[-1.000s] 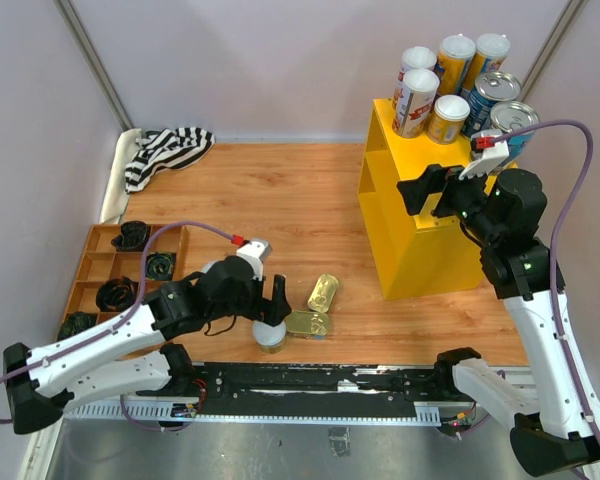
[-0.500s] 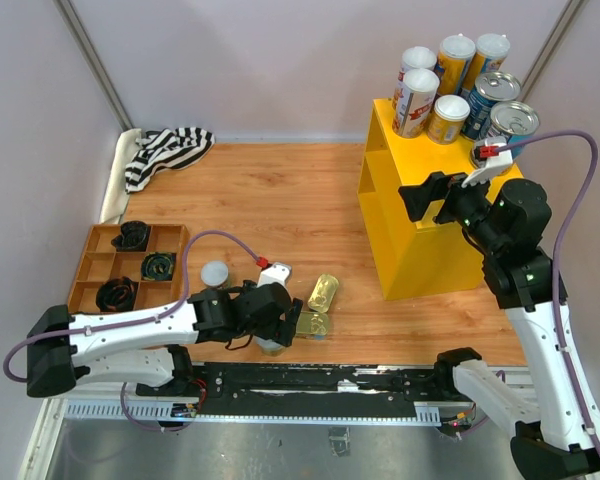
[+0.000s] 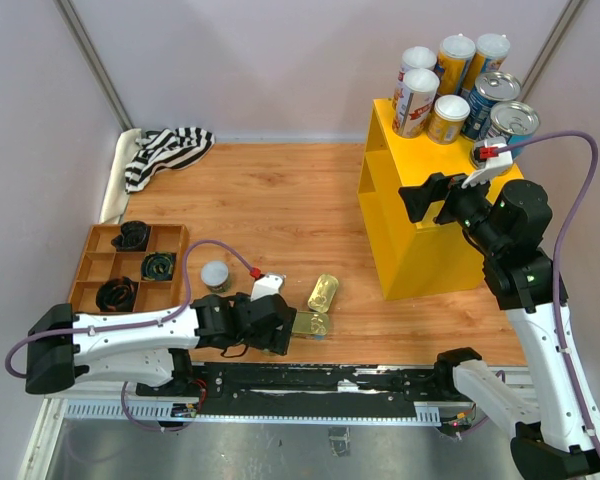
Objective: Place and organize the canned foods onto the counter
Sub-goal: Pick up the canned food from the center of the board.
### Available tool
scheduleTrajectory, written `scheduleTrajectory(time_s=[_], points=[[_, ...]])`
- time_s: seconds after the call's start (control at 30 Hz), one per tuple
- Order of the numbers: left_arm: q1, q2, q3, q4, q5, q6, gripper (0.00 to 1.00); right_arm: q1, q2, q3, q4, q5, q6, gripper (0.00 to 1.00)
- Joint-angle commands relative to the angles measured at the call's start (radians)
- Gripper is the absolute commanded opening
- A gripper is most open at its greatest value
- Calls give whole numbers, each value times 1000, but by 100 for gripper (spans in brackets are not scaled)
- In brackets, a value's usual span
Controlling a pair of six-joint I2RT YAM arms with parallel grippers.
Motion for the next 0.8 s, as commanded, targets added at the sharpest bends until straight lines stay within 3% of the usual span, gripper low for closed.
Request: scheduleTrajectory(time_s=[0.0, 0.1, 0.17, 0.5, 0.6, 0.77], points=[[-30, 20, -18, 21, 28, -63, 100, 20, -11, -16, 19, -17, -10, 99], [-31, 31, -19, 22, 24, -69, 99, 19, -10, -16, 21, -19, -9, 99], [-32, 27, -24, 29, 23, -63, 93, 20, -10, -15, 21, -19, -9, 99], [-31, -6, 25, 28, -3, 22, 44, 20, -15, -10, 27, -27, -5, 99], [-30, -3, 77, 10, -1, 76, 33, 18, -21, -9, 23, -23, -3, 99], [-30, 71, 247, -63, -11, 194, 1, 19, -35, -24, 29, -14, 6, 99]])
